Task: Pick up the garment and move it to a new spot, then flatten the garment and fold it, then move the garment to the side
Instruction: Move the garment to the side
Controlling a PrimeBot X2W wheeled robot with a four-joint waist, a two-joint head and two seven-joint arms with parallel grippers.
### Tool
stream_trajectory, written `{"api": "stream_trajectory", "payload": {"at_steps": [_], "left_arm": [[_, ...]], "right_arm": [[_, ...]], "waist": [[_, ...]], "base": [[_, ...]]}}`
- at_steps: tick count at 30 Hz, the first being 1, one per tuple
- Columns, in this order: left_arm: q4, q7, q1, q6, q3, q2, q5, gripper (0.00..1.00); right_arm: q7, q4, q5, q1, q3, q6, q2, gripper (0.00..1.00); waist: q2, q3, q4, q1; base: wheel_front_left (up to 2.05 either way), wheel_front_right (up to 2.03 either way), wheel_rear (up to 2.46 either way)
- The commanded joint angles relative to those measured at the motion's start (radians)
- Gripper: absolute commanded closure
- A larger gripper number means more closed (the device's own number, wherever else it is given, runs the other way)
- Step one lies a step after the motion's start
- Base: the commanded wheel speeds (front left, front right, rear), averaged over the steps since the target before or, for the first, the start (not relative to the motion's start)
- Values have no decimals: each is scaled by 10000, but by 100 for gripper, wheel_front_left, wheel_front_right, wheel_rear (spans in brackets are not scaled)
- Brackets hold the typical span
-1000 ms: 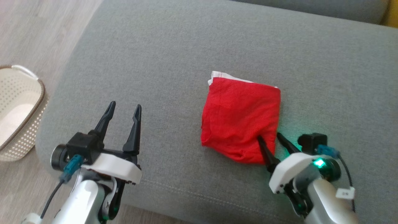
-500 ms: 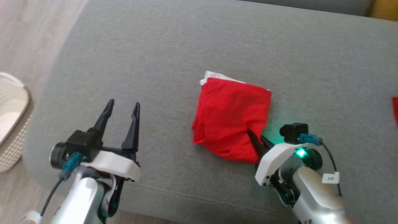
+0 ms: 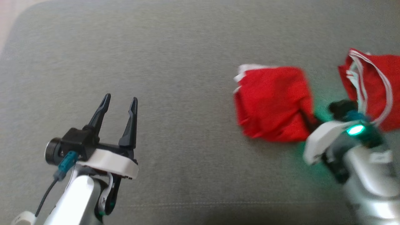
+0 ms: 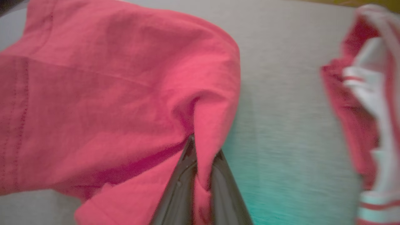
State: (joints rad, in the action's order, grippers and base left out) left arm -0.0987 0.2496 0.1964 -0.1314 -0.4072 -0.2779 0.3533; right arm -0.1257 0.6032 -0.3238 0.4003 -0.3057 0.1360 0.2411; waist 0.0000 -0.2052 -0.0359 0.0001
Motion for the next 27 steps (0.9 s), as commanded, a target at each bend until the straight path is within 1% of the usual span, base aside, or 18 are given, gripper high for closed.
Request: {"api": "stream_trajectory", "payload": {"at_steps": [1, 8, 11, 14, 17, 19, 22, 27], "left_arm": [[388, 116, 606, 31, 384, -241, -124, 0], [542, 82, 926, 87, 297, -292, -183, 0], [585, 76, 1031, 111, 311, -362, -191, 0], [604, 79, 1106, 128, 314, -395, -194, 0], [614, 82, 1148, 139, 290, -397, -197, 0], [624, 85, 1198, 153, 270, -390, -198, 0], [632, 88, 1241, 157, 274, -392, -184, 0], [623, 93, 1357, 220, 265, -432, -163, 0]], "right_arm": [[-188, -618, 120, 325, 187, -53, 372, 100], [-1282, -1947, 289, 460, 1499, -53, 1797, 100], [-1679, -2494, 336, 568, 2036, -53, 2291, 100], [-2045, -2980, 326, 699, 2505, -53, 2641, 100], [-2475, -3460, 486, 686, 3036, -53, 2790, 100], [-2640, -3501, 500, 688, 3401, -53, 3021, 100], [-2923, -3617, 599, 604, 3768, -53, 2896, 100], [-3203, -3097, 636, 613, 4071, -53, 2644, 100]], "waist": [[0, -228, 414, -1], [0, -664, 824, -1], [0, -853, 923, -1], [0, -985, 983, -1], [0, -1063, 1016, -1], [0, -1133, 1011, -1], [0, -1210, 1079, -1], [0, -1371, 1153, -1]], "base": [[0, 0, 0], [0, 0, 0], [0, 0, 0], [0, 0, 0], [0, 0, 0], [0, 0, 0], [0, 0, 0], [0, 0, 0]]}}
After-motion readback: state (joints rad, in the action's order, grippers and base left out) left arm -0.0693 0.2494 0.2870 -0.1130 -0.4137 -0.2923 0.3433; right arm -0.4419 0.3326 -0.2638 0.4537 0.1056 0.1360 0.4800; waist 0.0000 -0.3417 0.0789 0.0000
